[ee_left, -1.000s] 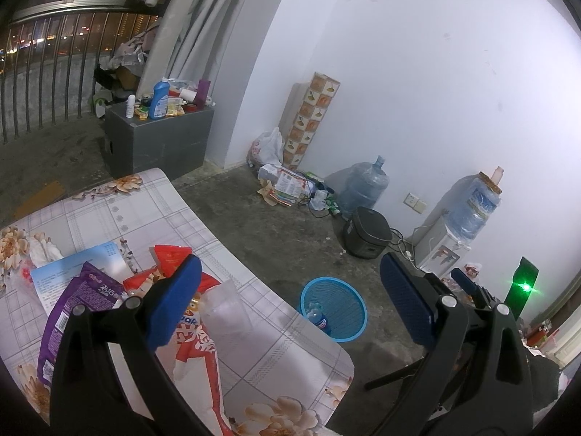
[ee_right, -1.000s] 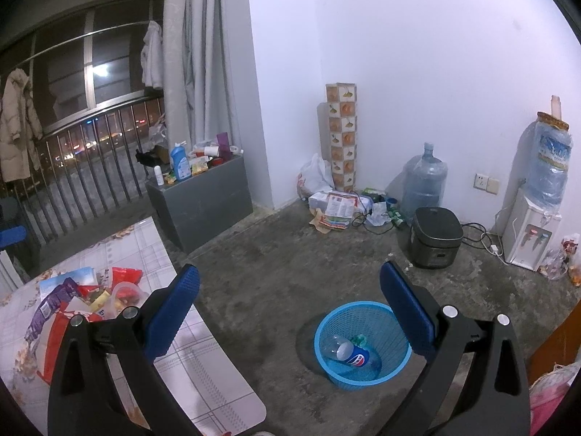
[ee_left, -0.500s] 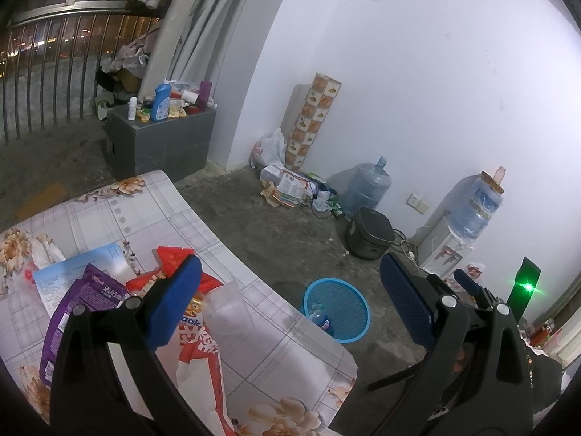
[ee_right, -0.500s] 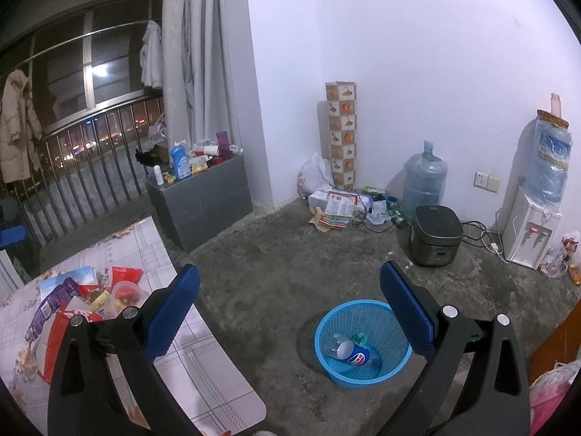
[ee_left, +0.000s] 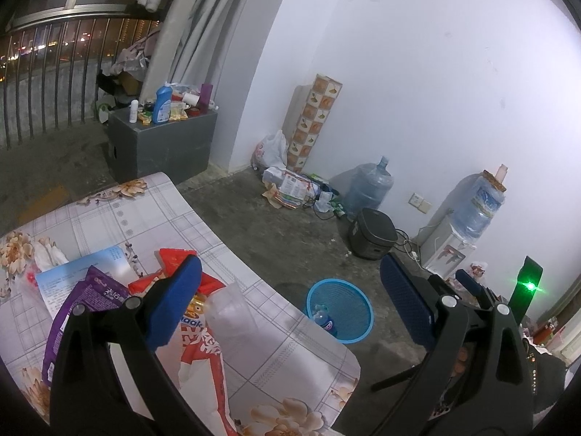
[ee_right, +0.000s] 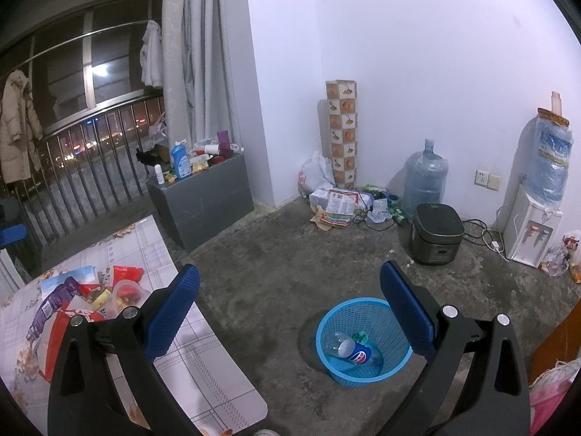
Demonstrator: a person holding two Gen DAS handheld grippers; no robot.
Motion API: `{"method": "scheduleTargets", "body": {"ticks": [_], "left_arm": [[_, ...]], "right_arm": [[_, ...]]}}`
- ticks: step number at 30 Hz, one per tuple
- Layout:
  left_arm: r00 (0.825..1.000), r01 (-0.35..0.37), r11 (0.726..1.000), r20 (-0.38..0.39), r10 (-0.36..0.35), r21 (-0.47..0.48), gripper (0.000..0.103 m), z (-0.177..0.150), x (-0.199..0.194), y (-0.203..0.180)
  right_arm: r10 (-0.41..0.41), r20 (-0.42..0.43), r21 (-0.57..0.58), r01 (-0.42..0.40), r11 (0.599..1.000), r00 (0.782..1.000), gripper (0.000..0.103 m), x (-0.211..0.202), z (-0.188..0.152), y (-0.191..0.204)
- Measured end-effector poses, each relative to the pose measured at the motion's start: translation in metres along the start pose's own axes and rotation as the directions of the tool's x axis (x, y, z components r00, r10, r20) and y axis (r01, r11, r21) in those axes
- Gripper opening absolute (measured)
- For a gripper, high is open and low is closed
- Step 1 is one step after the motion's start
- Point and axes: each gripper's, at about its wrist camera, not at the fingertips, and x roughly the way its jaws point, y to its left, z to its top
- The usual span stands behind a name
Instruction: Collect trash
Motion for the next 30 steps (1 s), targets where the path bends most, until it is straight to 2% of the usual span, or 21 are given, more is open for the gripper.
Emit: {"method": "scheduleTargets", "body": {"ticks": [19,25,30], "left_arm": [[1.000,-0.005,1.000,0.005,0.005,0.004,0.094,0.003,-0.001,-0.001],[0.998,-0.048,0.999,0.028,0.047,0.024,0.094,0.010,-0.006,0.016],[0.995,-0.087,0.996,0.058,0.086,0.006,0.094,0.010,-0.023,0.040]], "right_arm": [[0.000,0.001,0.000,0.000,1.000,1.000,0.097,-0.001,0.001,0.000],[0.006,-0.004,0.016,-0.006,1.000,1.000,0.097,-0.001,-0.004,-0.001],[0.057,-0.034,0.049,-0.055,0.997,0.998,0.097,0.003,-0.011,-0.004]]}}
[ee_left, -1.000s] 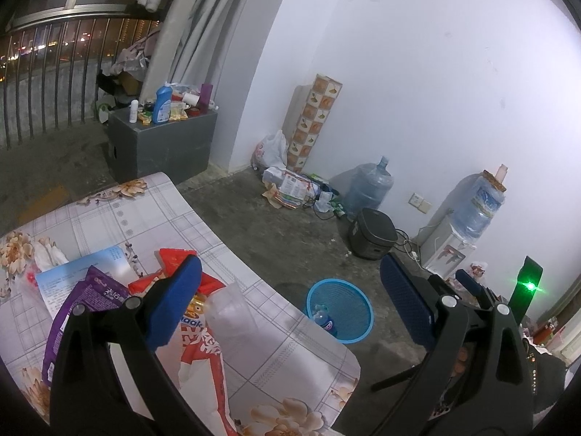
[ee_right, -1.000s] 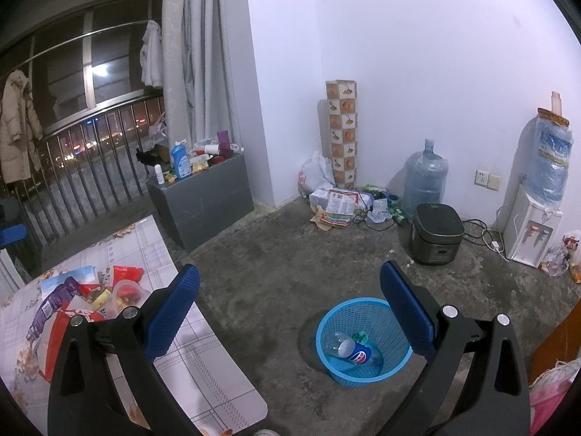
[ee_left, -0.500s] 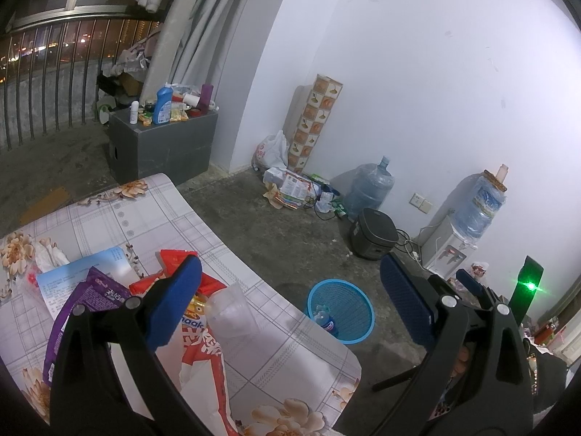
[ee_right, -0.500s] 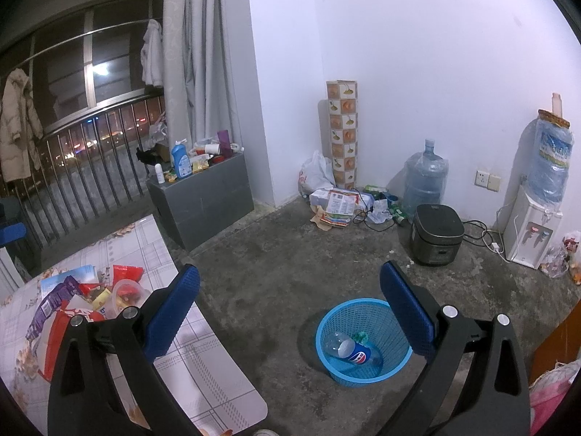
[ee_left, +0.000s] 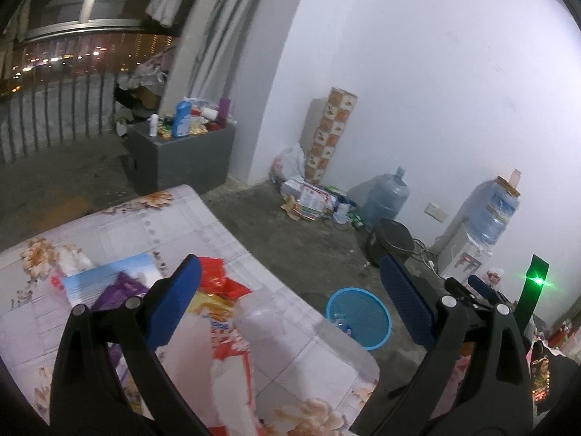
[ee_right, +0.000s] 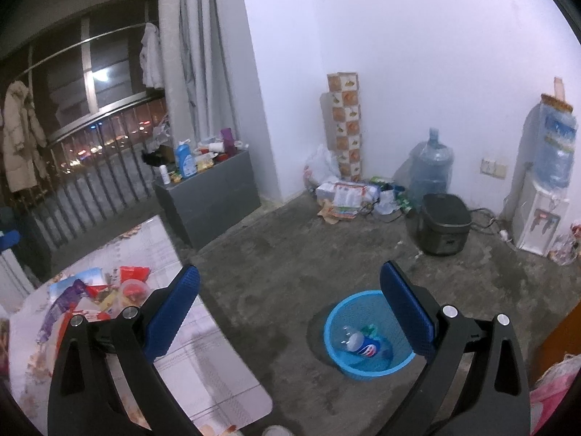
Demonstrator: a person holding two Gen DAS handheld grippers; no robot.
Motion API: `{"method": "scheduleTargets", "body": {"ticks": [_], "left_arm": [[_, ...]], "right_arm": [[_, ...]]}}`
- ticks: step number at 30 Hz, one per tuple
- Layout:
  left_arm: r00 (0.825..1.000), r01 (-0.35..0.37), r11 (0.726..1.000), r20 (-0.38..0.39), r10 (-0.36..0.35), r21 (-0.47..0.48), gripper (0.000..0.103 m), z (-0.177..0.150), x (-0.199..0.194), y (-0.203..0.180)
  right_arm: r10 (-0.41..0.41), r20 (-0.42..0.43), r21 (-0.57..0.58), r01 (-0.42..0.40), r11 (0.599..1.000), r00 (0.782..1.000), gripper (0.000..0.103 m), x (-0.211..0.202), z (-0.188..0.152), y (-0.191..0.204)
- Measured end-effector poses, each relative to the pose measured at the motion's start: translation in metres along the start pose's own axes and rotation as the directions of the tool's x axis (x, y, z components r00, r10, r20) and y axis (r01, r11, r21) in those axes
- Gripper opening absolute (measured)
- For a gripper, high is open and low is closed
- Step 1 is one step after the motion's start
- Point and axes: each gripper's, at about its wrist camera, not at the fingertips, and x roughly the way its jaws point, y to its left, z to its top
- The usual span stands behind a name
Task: Collect trash
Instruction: 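Grasp the tissue with the left tool while the right tool grasps the red-white bag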
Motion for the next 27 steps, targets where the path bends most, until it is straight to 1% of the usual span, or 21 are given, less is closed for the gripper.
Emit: {"method": "scheduleTargets", "body": {"ticks": [3,4,5,6,8,9,11,12,13,14,15,16,18,20,23,24,25,27], "left_arm": [[0.999,-0.040,0.999,0.007,0.040,-0.021,0.094,-0.006,-0.010,0.020],[0.999,-0.050,0.998,0.005,0.050,-0.030,0.094,-0.009,-0.013,0.028],[0.998,-0.065,0.997,0.001,0.065,-0.046,0.094,-0.011,-0.016,0.042],[0.997,-0.072,0.996,-0.001,0.072,-0.053,0.094,-0.015,-0.018,0.047],[0.996,-0.089,0.994,-0.007,0.089,-0.070,0.094,-0.022,-0.023,0.065],[0.995,-0.099,0.992,-0.013,0.098,-0.078,0.094,-0.026,-0.024,0.072],[0.995,-0.102,0.990,-0.029,0.100,-0.095,0.089,-0.036,-0.024,0.084],[0.995,-0.093,0.990,-0.041,0.089,-0.106,0.081,-0.043,-0.025,0.086],[0.996,-0.080,0.990,-0.052,0.075,-0.117,0.077,-0.049,-0.024,0.088],[0.997,-0.058,0.990,-0.065,0.050,-0.132,0.076,-0.054,-0.023,0.092],[0.997,-0.029,0.989,-0.079,0.018,-0.144,0.073,-0.060,-0.021,0.095],[0.996,-0.009,0.989,-0.089,-0.005,-0.149,0.070,-0.066,-0.020,0.092],[0.991,0.042,0.987,-0.120,-0.061,-0.155,0.069,-0.078,-0.012,0.085],[0.984,0.073,0.985,-0.149,-0.096,-0.154,0.067,-0.087,-0.004,0.083],[0.980,0.078,0.987,-0.169,-0.101,-0.143,0.061,-0.095,0.007,0.082],[0.979,0.080,0.986,-0.173,-0.104,-0.144,0.057,-0.097,0.009,0.081],[0.978,0.085,0.984,-0.176,-0.112,-0.154,0.055,-0.097,0.013,0.086],[0.978,0.086,0.981,-0.175,-0.116,-0.173,0.054,-0.102,0.014,0.086]], "right_arm": [[0.073,-0.039,0.017,-0.072,0.997,0.997,0.097,0.004,-0.005,0.007],[0.113,-0.061,0.025,-0.111,0.993,0.992,0.097,0.008,-0.009,0.013],[0.133,-0.074,0.029,-0.132,0.991,0.988,0.097,0.010,-0.011,0.017],[0.158,-0.088,0.033,-0.156,0.987,0.983,0.097,0.012,-0.013,0.022],[0.220,-0.120,0.045,-0.216,0.975,0.968,0.097,0.018,-0.018,0.035],[0.243,-0.132,0.049,-0.239,0.970,0.961,0.094,0.021,-0.020,0.041],[0.288,-0.167,0.052,-0.283,0.958,0.943,0.091,0.028,-0.026,0.057],[0.306,-0.187,0.050,-0.302,0.952,0.934,0.089,0.032,-0.030,0.069],[0.315,-0.197,0.048,-0.312,0.949,0.928,0.088,0.035,-0.030,0.072],[0.334,-0.213,0.042,-0.333,0.942,0.918,0.086,0.039,-0.034,0.083],[0.343,-0.221,0.040,-0.343,0.939,0.913,0.084,0.041,-0.031,0.084],[0.364,-0.236,0.036,-0.367,0.930,0.901,0.084,0.045,-0.035,0.095],[0.383,-0.256,0.035,-0.388,0.921,0.888,0.078,0.050,-0.033,0.101],[0.413,-0.283,0.041,-0.419,0.907,0.866,0.075,0.061,-0.034,0.114],[0.430,-0.317,0.051,-0.437,0.898,0.846,0.069,0.073,-0.030,0.120],[0.438,-0.329,0.058,-0.445,0.894,0.836,0.068,0.078,-0.030,0.123],[0.444,-0.338,0.065,-0.451,0.890,0.830,0.068,0.081,-0.031,0.127],[0.448,-0.349,0.065,-0.455,0.888,0.823,0.066,0.087,-0.029,0.128]]}}
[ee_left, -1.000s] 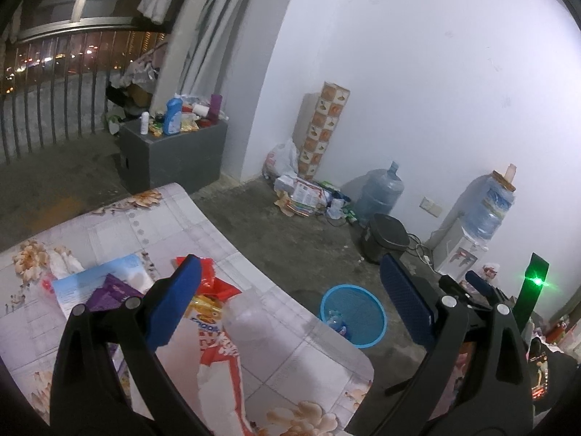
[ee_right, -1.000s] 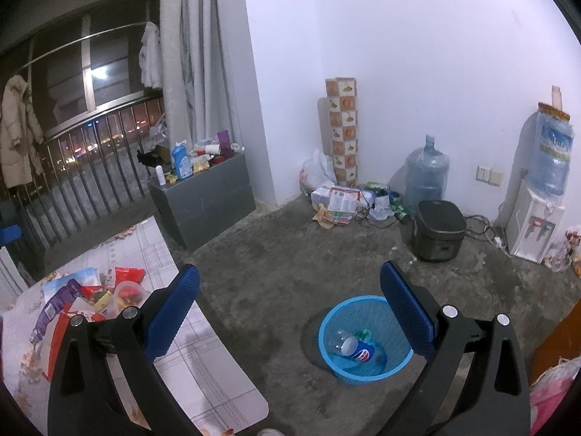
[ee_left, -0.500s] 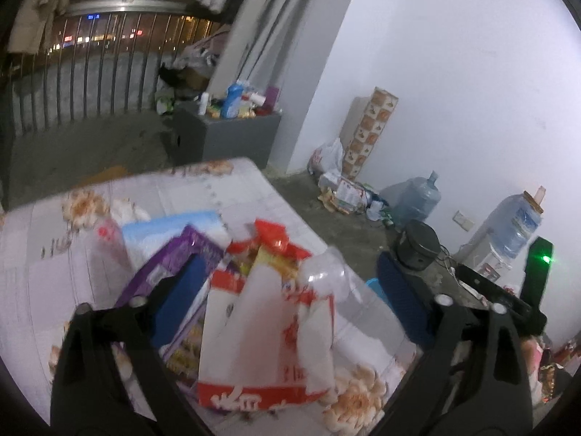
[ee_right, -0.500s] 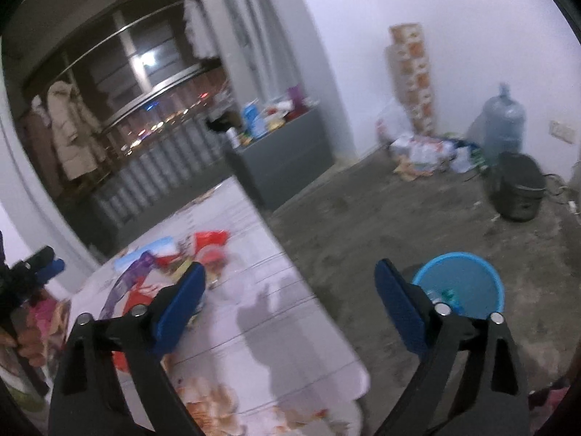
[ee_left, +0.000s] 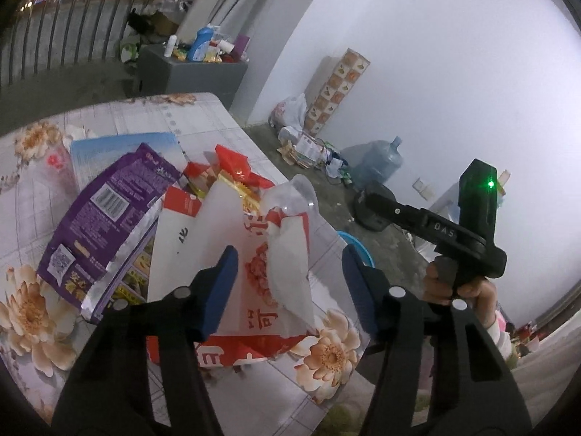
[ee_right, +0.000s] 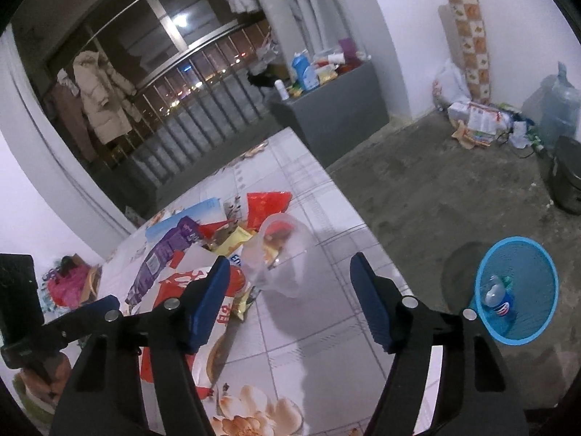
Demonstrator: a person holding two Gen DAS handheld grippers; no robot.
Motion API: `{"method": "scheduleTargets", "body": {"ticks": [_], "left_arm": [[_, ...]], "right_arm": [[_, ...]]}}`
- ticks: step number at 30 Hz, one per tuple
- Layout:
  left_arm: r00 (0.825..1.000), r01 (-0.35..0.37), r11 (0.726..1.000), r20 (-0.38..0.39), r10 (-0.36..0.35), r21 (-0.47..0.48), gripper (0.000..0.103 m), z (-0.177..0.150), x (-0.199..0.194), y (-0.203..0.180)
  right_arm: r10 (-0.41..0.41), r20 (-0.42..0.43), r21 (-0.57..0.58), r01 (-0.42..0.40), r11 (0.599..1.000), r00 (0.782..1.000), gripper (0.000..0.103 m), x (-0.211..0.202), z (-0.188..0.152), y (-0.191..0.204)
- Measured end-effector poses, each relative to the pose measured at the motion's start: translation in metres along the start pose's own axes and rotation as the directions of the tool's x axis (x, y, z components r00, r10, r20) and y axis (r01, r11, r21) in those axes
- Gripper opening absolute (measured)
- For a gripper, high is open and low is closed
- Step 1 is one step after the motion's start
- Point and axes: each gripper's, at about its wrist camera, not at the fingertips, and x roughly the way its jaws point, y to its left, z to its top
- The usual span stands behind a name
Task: Collect trash
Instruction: 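Grasp the tissue with the left tool while the right tool grasps the red-white bag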
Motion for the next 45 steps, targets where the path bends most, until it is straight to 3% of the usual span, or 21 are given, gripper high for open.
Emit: {"method": "scheduleTargets", "body": {"ticks": [5,7,11,15,20,22,24,28,35,45], "left_arm": [[0.993,-0.116,0.993,0.005,0.116,0.026,0.048,-0.003,0.000,0.003],[0.980,-0.194,0.979,-0.029,0.196,0.063,0.046,0.000,0.013,0.010],[0.954,-0.257,0.956,-0.122,0.275,0.143,0.046,-0.003,0.042,0.018],[0.931,-0.300,0.930,-0.150,0.334,0.211,0.045,-0.011,0.057,0.019],[0.900,-0.352,0.891,-0.156,0.406,0.287,0.034,-0.019,0.065,0.017],[0.896,-0.361,0.885,-0.153,0.416,0.295,0.028,-0.020,0.066,0.018],[0.894,-0.367,0.883,-0.151,0.422,0.293,0.023,-0.020,0.065,0.020],[0.893,-0.370,0.888,-0.160,0.421,0.273,0.014,-0.021,0.063,0.026],[0.894,-0.369,0.890,-0.161,0.419,0.266,0.006,-0.024,0.062,0.026],[0.894,-0.371,0.891,-0.161,0.419,0.260,0.003,-0.026,0.059,0.025]], "right_arm": [[0.014,-0.004,-0.016,-0.014,1.000,1.000,0.065,0.008,0.007,0.002],[0.019,-0.013,-0.018,-0.019,1.000,1.000,0.065,0.007,0.005,0.004],[0.019,-0.023,-0.007,-0.019,1.000,1.000,0.065,0.009,0.003,0.002],[0.053,-0.036,0.018,-0.053,0.998,0.998,0.065,0.007,0.000,-0.001],[0.146,-0.074,0.048,-0.143,0.989,0.986,0.065,0.011,-0.009,0.010],[0.179,-0.100,0.073,-0.172,0.982,0.979,0.067,0.019,-0.012,0.017],[0.189,-0.129,0.093,-0.178,0.980,0.973,0.077,0.028,-0.016,0.023],[0.242,-0.176,0.154,-0.216,0.964,0.954,0.085,0.049,-0.023,0.039],[0.242,-0.249,0.184,-0.199,0.962,0.938,0.089,0.074,-0.036,0.052],[0.266,-0.242,0.169,-0.229,0.959,0.933,0.089,0.064,-0.033,0.061]]}}
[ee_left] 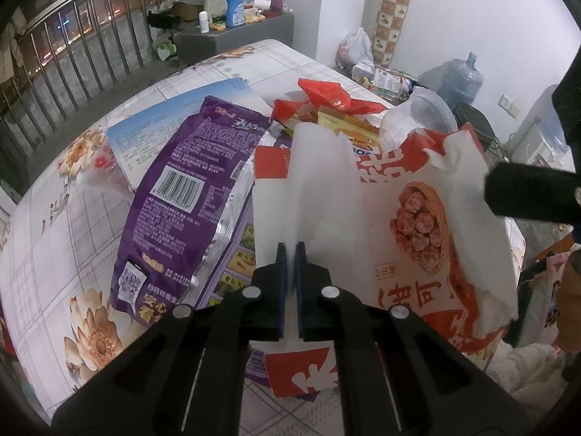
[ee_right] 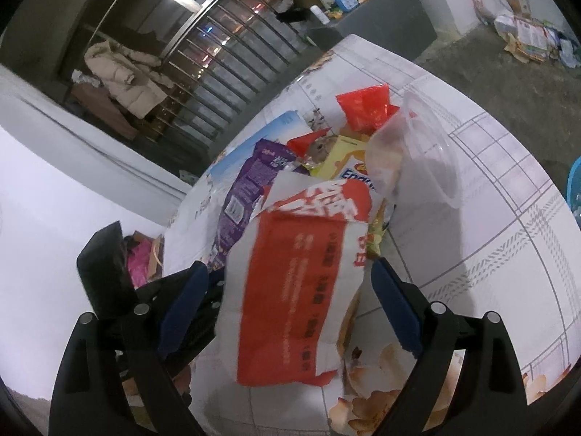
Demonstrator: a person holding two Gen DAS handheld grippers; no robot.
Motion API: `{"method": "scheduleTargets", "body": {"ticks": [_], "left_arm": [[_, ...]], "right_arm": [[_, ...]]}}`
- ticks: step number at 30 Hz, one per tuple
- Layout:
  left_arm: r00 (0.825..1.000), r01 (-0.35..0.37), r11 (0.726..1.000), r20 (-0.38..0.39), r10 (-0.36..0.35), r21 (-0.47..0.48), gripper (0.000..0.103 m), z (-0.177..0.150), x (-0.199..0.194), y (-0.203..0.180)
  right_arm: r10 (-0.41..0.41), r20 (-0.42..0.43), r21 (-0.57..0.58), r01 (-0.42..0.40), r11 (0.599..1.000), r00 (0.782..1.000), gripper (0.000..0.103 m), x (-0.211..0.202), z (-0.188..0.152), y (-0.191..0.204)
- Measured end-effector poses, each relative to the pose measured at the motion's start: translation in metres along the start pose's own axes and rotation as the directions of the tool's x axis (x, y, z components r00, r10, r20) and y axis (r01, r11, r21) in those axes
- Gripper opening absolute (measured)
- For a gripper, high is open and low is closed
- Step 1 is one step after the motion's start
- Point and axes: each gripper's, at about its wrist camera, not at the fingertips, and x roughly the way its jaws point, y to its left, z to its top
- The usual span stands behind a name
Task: Collect trash
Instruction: 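Grasp the tissue with the left tool while the right tool grasps the red-white bag, then lift the tissue with the left tool while the right tool lifts the red-white bag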
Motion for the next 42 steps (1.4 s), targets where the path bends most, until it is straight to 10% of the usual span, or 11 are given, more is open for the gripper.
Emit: {"method": "scheduleTargets", "body": {"ticks": [25,42], "left_arm": [[1.000,-0.003,1.000,0.001,0.003,-0.001,0.002,0.000,-0.001,-0.001],[0.999,0.005,1.000,0.036,-0.005,0.006,0.001,0.002,-0.021,-0.009]], "right_arm": [[-0.006,-0.059,0.023,0.007,1.000,0.998,0.091,0.011,-0.011,-0.011],[0.096,-0.077,0.089,-0.089,0.992,0.992,0.053,0.003,-0.009,-0.014]]}}
